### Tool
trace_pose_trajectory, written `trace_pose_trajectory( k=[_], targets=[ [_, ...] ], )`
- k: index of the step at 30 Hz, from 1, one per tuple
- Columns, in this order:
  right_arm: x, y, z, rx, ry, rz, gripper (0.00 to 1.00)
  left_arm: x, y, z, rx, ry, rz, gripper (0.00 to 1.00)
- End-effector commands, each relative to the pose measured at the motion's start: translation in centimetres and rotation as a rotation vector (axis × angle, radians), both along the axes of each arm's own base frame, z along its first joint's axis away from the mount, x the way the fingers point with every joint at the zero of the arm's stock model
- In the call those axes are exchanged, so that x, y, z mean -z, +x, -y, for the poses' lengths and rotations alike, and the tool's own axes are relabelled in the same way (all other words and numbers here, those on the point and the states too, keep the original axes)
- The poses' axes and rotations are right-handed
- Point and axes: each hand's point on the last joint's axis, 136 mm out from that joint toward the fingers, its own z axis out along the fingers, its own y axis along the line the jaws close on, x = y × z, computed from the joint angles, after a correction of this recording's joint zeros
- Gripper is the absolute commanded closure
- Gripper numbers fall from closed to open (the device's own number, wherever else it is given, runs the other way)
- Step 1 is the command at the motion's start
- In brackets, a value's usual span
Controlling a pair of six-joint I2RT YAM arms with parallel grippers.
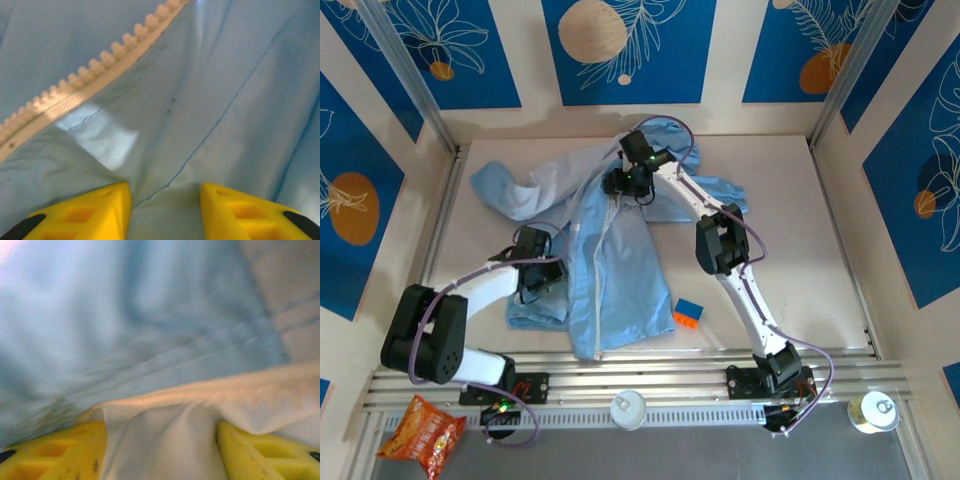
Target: Zip up the jacket
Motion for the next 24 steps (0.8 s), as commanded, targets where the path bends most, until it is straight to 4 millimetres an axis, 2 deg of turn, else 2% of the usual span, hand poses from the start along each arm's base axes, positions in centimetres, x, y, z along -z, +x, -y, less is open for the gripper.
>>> trace_pose_trajectory(
  k=[1, 6, 9, 11, 15, 20, 21, 24],
  targets=[
    [-3.4, -1.0, 0.3, -0.039, 0.036, -0.018, 0.38, -0.1, -0.5, 1.2, 0.057, -0.013, -0.067, 0.57],
    [-7.1, -0.7, 5.4, 0.024, 0.020, 0.006, 0.34, -6.2, 4.1, 2.1, 0.165, 0.026, 0.052, 0.52],
    [-7.0, -1.0, 9.1, 0.080, 0.002, -0.024, 0.33, -8.7, 6.9, 2.5, 0.213, 0.035, 0.098, 0.50],
    [-5.8, -1.4, 11.7, 0.120, -0.023, -0.062, 0.33, -9.9, 9.2, 2.9, 0.240, 0.030, 0.123, 0.50],
    [-2.9, -2.3, 15.4, 0.182, -0.058, -0.137, 0.33, -10.6, 14.3, 3.6, 0.261, 0.024, 0.132, 0.50],
    [0.3, -2.5, 19.0, 0.244, -0.079, -0.214, 0.33, -9.8, 21.3, 5.5, 0.238, -0.032, 0.139, 0.51],
    [0.8, -2.5, 19.4, 0.250, -0.082, -0.225, 0.33, -10.0, 22.6, 5.4, 0.225, -0.037, 0.152, 0.51],
    [2.1, -2.1, 20.6, 0.256, -0.094, -0.256, 0.34, -8.9, 26.2, 4.0, 0.143, -0.057, 0.153, 0.51]
  ],
)
